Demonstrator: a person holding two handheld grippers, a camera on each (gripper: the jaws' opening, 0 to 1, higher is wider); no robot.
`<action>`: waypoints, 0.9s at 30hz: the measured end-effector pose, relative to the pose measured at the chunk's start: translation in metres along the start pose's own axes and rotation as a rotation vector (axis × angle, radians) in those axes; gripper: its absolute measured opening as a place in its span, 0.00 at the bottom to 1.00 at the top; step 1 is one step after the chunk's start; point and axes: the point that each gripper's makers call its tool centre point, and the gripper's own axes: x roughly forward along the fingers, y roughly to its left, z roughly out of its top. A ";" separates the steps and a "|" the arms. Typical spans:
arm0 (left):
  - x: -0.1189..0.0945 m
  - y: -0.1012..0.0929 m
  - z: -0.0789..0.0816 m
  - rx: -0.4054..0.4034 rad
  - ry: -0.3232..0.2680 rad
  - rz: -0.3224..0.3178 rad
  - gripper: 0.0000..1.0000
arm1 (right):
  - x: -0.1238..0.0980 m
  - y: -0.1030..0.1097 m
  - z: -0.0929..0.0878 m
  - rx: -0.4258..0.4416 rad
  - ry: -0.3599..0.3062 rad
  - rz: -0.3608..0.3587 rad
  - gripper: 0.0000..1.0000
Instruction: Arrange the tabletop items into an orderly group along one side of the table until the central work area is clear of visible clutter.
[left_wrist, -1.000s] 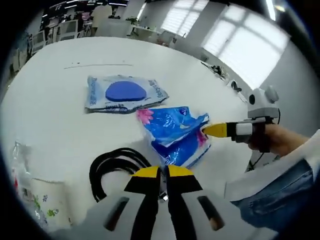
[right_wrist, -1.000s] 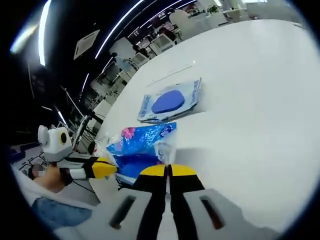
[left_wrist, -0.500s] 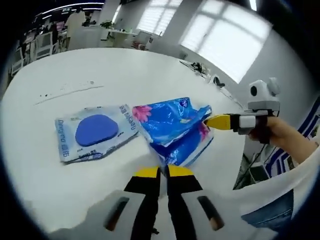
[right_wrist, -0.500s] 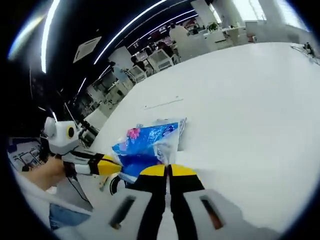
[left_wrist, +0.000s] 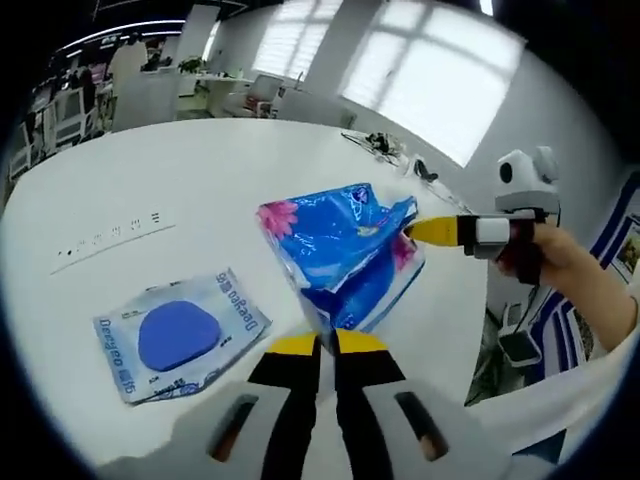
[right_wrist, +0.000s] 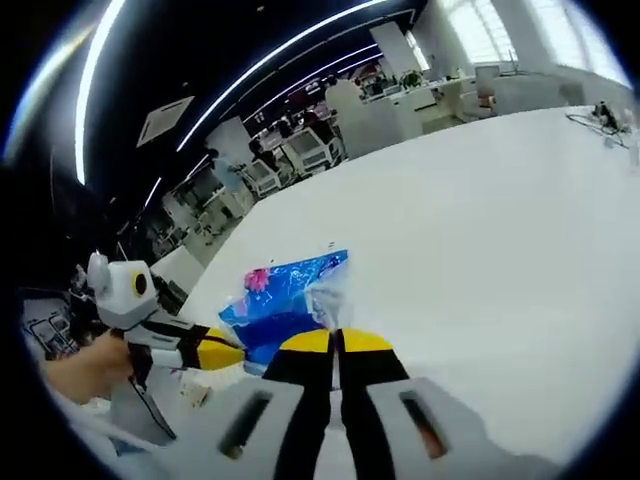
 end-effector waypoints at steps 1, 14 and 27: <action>0.002 0.000 0.000 -0.001 0.004 0.001 0.01 | 0.002 -0.002 0.001 0.001 0.001 -0.001 0.00; 0.039 0.018 0.000 -0.051 0.059 0.039 0.01 | 0.030 -0.032 -0.001 0.018 0.050 -0.021 0.00; 0.088 0.039 -0.018 -0.181 0.157 0.086 0.01 | 0.070 -0.077 -0.019 0.022 0.125 -0.059 0.00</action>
